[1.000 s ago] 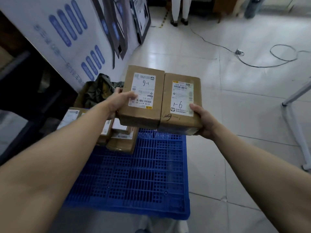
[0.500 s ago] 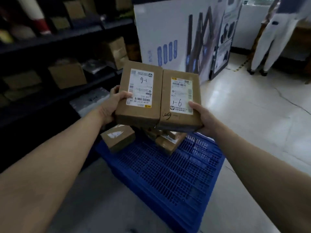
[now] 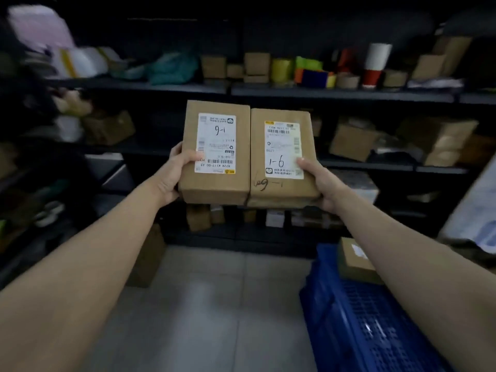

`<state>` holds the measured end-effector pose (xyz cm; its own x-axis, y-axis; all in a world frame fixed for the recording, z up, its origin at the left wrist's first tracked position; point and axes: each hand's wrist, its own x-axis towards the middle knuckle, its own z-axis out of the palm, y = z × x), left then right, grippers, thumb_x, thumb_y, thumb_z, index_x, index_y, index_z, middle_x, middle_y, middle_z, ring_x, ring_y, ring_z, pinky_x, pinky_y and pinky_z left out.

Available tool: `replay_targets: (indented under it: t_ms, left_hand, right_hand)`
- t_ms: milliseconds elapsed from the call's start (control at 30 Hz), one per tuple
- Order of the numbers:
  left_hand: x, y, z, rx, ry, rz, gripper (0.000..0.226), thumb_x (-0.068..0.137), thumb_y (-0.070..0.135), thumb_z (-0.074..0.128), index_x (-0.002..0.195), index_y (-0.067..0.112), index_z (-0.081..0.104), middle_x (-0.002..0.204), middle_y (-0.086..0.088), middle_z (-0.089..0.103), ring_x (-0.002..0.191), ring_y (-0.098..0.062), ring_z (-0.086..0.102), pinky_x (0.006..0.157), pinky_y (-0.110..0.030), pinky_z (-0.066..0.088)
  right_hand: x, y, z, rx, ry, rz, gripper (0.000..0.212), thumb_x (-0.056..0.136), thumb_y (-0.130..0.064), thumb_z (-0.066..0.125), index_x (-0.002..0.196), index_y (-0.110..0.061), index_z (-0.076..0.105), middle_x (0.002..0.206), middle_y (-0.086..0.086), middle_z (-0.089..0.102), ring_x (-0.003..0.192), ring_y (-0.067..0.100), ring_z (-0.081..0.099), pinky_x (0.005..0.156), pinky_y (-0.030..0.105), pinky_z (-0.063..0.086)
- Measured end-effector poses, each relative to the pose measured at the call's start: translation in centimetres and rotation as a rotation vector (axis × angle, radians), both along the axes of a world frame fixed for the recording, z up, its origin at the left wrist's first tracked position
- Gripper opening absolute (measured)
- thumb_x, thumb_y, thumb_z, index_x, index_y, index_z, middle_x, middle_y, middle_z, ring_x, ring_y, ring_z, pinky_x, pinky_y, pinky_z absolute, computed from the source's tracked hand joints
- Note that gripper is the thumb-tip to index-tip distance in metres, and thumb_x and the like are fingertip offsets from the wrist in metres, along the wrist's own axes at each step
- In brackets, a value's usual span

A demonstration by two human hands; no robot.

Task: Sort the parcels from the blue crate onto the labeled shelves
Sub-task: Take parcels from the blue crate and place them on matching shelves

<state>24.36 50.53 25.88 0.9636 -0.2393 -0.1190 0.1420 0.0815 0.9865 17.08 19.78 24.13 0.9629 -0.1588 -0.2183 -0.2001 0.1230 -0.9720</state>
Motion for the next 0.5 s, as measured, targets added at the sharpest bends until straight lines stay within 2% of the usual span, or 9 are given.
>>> replay_targets:
  t_ms: [100, 233, 367, 500]
  left_hand:
    - [1.3, 9.0, -0.3, -0.037, -0.006, 0.156, 0.069, 0.069, 0.031, 0.071, 0.131, 0.034, 0.042, 0.115, -0.007, 0.069, 0.103, -0.028, 0.066, 0.086, -0.048, 0.053]
    - [0.5, 19.2, -0.7, -0.064, -0.016, 0.366, 0.062, 0.073, 0.028, 0.072, 0.127, 0.035, 0.042, 0.111, -0.005, 0.07, 0.09, -0.022, 0.07, 0.068, -0.038, 0.058]
    - [-2.1, 29.0, -1.2, -0.082, 0.008, 0.594, 0.067, 0.072, 0.029, 0.073, 0.129, 0.037, 0.039, 0.111, -0.006, 0.07, 0.099, -0.028, 0.068, 0.083, -0.048, 0.056]
    - [-6.1, 37.3, -1.2, -0.051, 0.015, 0.814, 0.073, 0.069, 0.035, 0.074, 0.13, 0.038, 0.036, 0.1, -0.002, 0.074, 0.087, -0.023, 0.072, 0.065, -0.038, 0.059]
  right_hand:
    - [5.8, 8.2, 0.4, -0.032, -0.02, 0.161, 0.051, 0.079, -0.054, 0.065, 0.126, -0.038, 0.055, 0.11, -0.002, 0.073, 0.102, 0.025, 0.067, 0.071, 0.039, 0.056]
    - [11.8, 18.4, 0.7, -0.059, -0.022, 0.377, 0.05, 0.079, -0.054, 0.066, 0.125, -0.038, 0.055, 0.107, -0.003, 0.074, 0.098, 0.023, 0.069, 0.067, 0.038, 0.057]
    - [16.3, 29.7, 0.9, -0.037, -0.024, 0.611, 0.047, 0.083, -0.049, 0.064, 0.127, -0.031, 0.056, 0.106, -0.002, 0.074, 0.089, 0.019, 0.073, 0.061, 0.034, 0.057]
    - [19.4, 41.7, 0.6, -0.056, -0.029, 0.85, 0.046, 0.084, -0.05, 0.062, 0.126, -0.032, 0.058, 0.105, -0.002, 0.074, 0.09, 0.02, 0.072, 0.066, 0.033, 0.056]
